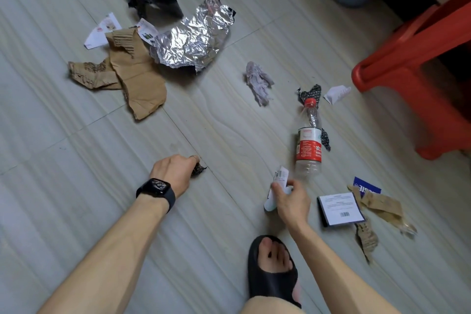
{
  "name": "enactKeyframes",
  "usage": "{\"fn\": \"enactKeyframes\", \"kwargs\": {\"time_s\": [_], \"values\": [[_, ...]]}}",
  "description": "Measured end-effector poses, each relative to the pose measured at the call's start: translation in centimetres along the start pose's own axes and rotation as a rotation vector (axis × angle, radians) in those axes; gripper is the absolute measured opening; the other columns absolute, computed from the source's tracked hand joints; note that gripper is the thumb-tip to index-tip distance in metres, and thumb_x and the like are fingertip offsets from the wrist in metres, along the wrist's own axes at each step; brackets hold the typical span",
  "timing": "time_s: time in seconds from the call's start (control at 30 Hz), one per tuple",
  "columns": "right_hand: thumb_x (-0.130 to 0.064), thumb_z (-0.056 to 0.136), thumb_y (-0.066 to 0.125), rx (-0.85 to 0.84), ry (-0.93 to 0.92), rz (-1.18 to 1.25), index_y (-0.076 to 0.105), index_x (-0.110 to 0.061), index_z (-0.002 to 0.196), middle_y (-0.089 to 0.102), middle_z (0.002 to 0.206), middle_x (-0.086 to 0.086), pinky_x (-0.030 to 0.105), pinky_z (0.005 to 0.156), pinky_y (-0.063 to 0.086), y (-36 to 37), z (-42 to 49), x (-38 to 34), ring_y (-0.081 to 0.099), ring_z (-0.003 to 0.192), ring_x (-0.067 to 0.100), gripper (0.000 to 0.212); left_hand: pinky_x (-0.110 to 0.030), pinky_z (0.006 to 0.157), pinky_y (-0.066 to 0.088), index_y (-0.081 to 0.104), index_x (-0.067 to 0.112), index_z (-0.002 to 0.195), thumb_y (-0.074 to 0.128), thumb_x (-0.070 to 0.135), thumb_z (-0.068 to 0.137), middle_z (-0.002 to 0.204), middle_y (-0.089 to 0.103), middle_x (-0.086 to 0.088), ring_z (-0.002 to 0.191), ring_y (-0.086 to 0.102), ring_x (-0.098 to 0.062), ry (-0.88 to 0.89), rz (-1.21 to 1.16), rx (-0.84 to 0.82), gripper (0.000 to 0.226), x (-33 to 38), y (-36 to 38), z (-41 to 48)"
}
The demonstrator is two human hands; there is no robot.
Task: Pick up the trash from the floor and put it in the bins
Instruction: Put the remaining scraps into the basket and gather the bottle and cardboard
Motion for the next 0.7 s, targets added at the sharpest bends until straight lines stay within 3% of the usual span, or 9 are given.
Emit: {"fn": "enactKeyframes", "kwargs": {"time_s": [0.1,0.2,0.37,0.5,0.7], "values": [[-0.038,0.089,0.06,-0.031,-0.064,-0.108,0.059,-0.018,0.089,0.065,0.084,0.005,0.036,0.07,0.045,1.0,-0.2,-1.0,0.059,0.082,0.028,0.02,-0.034,0.08,0.053,0.055,0.03,0.124,0.051,0.013,0.09,0.114,0.066,-0.004,0.104,0.064,-0.029,-0.003,0.026,-0.052,0.038,-0.6,0.3,-0.6],[-0.039,0.091,0.058,-0.007,-0.123,-0.143,0.058,-0.017,0.1,0.064,0.087,0.009,0.035,0.07,0.041,1.0,-0.8,-2.0,0.059,0.087,0.034,0.024,-0.034,0.081,0.05,0.056,0.032,0.125,0.05,0.018,0.093,0.119,0.064,-0.004,0.108,0.062,-0.028,-0.036,0.021,-0.073,0.035,-2.4,-0.6,-1.2],[-0.039,0.088,0.061,0.0,-0.126,-0.087,0.045,-0.022,0.124,0.058,0.096,0.002,0.037,0.079,0.045,0.9,-0.8,-2.4,0.057,0.089,0.028,0.043,-0.034,0.087,0.05,0.053,0.035,0.131,0.053,0.023,0.094,0.123,0.063,0.004,0.113,0.06,-0.024,-0.155,-0.049,-0.046,0.039,-6.9,-2.7,-2.2],[-0.036,0.088,0.058,-0.003,-0.091,-0.104,0.058,-0.018,0.094,0.067,0.088,0.007,0.038,0.077,0.049,1.4,0.0,-2.5,0.061,0.084,0.03,0.02,-0.035,0.089,0.052,0.054,0.034,0.13,0.056,0.025,0.093,0.121,0.064,0.007,0.113,0.06,-0.022,-0.218,-0.103,-0.065,0.038,-9.3,-2.7,-3.4],[-0.037,0.091,0.051,-0.005,-0.084,-0.138,0.06,-0.011,0.088,0.068,0.086,0.012,0.038,0.072,0.05,2.0,-0.5,-2.7,0.061,0.079,0.031,0.028,-0.034,0.087,0.053,0.055,0.035,0.129,0.059,0.022,0.09,0.12,0.064,0.006,0.112,0.061,-0.022,-0.225,-0.118,-0.056,0.041,-9.6,-3.3,-4.5]]}}
Point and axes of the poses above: each hand's wrist, its own z-axis towards the middle knuckle, its own y-axis out of the palm, x = y × z, the point moved 10 cm from there along z, towards the middle knuckle
